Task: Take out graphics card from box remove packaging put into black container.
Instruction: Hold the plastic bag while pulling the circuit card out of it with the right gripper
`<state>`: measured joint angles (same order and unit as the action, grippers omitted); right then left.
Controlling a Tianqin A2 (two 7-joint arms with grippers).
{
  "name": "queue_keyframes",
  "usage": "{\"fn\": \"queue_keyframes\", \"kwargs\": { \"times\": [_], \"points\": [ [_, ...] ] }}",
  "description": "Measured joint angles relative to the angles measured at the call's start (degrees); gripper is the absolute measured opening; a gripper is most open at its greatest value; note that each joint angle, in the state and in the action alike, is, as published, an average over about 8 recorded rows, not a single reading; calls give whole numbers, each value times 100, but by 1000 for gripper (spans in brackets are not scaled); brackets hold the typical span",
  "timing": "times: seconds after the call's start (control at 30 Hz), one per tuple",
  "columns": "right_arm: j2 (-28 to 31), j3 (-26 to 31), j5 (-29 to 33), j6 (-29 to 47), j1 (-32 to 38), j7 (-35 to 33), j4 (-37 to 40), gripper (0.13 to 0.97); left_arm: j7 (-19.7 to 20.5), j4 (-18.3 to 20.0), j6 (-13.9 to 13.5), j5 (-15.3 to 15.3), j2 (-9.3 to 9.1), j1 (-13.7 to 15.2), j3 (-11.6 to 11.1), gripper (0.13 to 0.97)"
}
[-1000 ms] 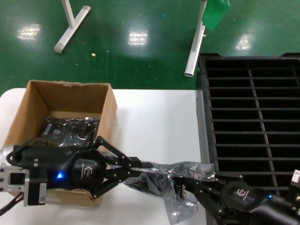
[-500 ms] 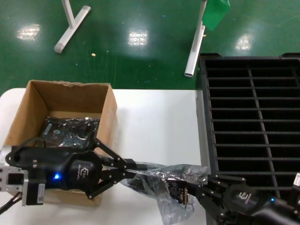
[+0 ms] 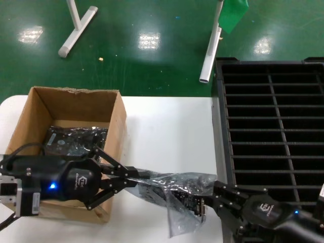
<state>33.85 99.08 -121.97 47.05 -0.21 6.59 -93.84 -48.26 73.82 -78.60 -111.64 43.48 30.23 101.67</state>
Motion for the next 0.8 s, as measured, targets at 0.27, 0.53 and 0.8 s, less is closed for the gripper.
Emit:
{"fn": "queue_keyframes", "kwargs": {
  "times": [0.27, 0.53, 0.8],
  "points": [
    [193, -143, 44, -182, -179, 96, -317, 196, -117, -305, -71, -19, -6, 70, -36, 142],
    [452, -307, 132, -503, -459, 301, -750, 196, -279, -726, -171, 10, -130, 261, 7, 142],
    [649, -410, 286, -886, -663, 489, -1131, 196, -411, -1095, -273, 27, -324, 443, 69, 142]
  ]
}}
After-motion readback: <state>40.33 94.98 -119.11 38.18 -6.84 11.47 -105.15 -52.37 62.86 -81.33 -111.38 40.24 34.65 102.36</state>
